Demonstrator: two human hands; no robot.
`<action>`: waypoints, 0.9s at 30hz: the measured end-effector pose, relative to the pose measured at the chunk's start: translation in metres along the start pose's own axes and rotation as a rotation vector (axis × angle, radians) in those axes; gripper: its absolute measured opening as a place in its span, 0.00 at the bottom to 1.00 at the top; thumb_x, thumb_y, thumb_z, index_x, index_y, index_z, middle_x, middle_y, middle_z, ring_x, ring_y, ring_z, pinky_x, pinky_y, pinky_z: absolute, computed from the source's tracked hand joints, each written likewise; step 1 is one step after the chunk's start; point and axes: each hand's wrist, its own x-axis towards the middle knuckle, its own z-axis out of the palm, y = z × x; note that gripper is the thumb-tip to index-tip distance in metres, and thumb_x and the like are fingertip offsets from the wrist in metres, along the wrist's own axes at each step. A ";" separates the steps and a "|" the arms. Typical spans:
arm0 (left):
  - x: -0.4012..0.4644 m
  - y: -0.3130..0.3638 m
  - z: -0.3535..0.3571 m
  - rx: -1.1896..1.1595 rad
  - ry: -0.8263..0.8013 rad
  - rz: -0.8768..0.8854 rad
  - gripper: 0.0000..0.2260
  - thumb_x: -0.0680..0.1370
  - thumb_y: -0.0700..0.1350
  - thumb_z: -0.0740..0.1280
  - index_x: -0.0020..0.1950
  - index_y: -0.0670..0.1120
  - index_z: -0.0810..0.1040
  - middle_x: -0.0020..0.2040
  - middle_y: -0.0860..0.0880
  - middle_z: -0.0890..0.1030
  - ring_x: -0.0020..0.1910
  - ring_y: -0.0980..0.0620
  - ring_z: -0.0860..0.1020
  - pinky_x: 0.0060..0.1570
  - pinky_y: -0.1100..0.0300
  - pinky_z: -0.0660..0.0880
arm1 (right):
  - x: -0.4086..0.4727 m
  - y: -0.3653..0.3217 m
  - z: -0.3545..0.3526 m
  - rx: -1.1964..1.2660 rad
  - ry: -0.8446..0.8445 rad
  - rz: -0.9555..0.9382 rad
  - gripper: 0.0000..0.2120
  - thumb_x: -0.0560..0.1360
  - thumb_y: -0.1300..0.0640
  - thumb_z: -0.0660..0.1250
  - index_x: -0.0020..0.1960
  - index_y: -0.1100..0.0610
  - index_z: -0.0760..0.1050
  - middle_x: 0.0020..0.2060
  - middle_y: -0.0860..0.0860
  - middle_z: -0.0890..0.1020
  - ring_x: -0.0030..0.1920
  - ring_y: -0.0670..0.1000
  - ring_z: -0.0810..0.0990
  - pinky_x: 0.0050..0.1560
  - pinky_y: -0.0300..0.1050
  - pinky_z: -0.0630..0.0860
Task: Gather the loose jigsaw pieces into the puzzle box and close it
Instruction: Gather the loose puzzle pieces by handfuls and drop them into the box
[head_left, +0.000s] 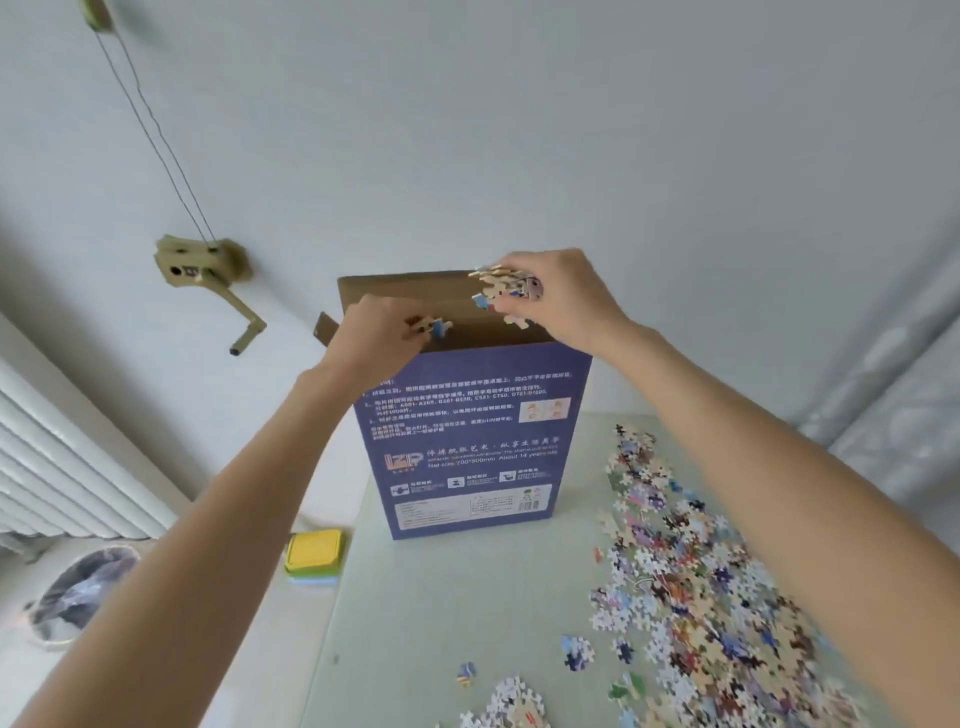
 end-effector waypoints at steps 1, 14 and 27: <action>-0.003 -0.002 0.002 -0.028 0.005 0.000 0.09 0.73 0.41 0.66 0.51 0.47 0.81 0.41 0.47 0.83 0.42 0.46 0.80 0.40 0.56 0.75 | 0.003 0.001 0.006 -0.014 -0.056 -0.011 0.13 0.72 0.55 0.70 0.55 0.56 0.78 0.42 0.52 0.82 0.40 0.51 0.78 0.38 0.42 0.70; -0.030 -0.007 -0.015 -0.039 -0.004 0.074 0.04 0.72 0.46 0.70 0.42 0.57 0.82 0.34 0.62 0.77 0.35 0.67 0.74 0.39 0.66 0.71 | 0.030 0.003 0.025 -0.138 -0.423 -0.044 0.07 0.73 0.55 0.69 0.51 0.52 0.75 0.39 0.49 0.78 0.37 0.46 0.75 0.38 0.41 0.69; -0.058 0.000 0.008 0.059 0.367 0.250 0.06 0.76 0.47 0.65 0.50 0.50 0.81 0.45 0.55 0.82 0.46 0.51 0.77 0.38 0.60 0.74 | -0.035 -0.005 0.033 -0.023 0.071 -0.167 0.07 0.77 0.59 0.62 0.50 0.55 0.79 0.44 0.47 0.83 0.44 0.47 0.80 0.46 0.46 0.77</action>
